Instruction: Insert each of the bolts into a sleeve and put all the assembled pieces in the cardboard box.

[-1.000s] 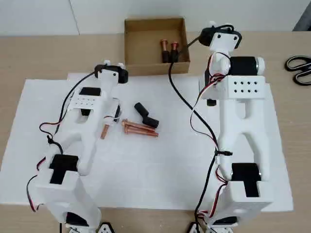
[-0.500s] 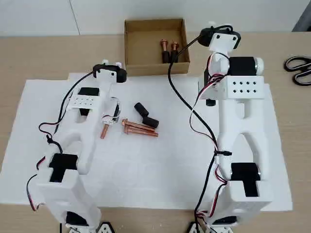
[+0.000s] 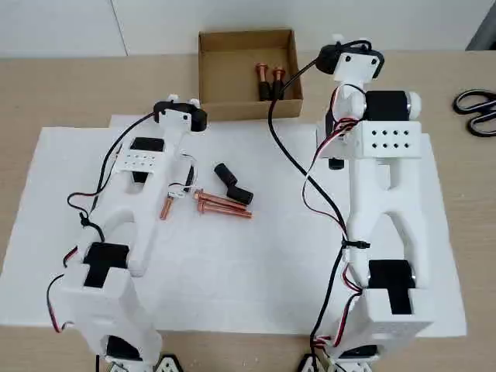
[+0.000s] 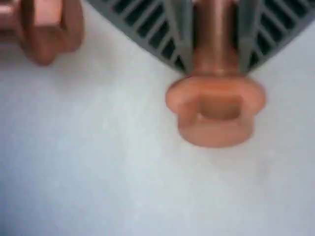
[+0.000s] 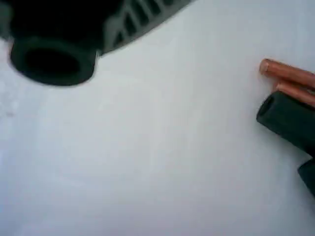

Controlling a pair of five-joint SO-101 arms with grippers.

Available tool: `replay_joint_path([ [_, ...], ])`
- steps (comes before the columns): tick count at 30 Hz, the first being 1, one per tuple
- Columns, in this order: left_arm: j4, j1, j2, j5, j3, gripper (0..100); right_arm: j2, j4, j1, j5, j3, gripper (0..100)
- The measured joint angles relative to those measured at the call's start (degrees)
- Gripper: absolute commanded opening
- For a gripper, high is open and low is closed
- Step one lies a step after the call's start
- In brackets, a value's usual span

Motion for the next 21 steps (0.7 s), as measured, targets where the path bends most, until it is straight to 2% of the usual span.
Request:
replay_joint_path([
  [13, 20.9, -0.4, 0.1, 1.5, -23.0, 1, -0.4, 0.0, -0.8, 0.0, 0.0, 0.6],
  [17, 25.8, -0.4, -4.0, 1.6, -28.2, 1, -5.7, 0.0, -0.6, 0.0, 0.0, 0.5],
  [21, 28.7, -0.4, -11.3, -0.1, -29.9, 1, -13.9, 0.0, -3.4, 0.0, 0.0, 0.4],
])
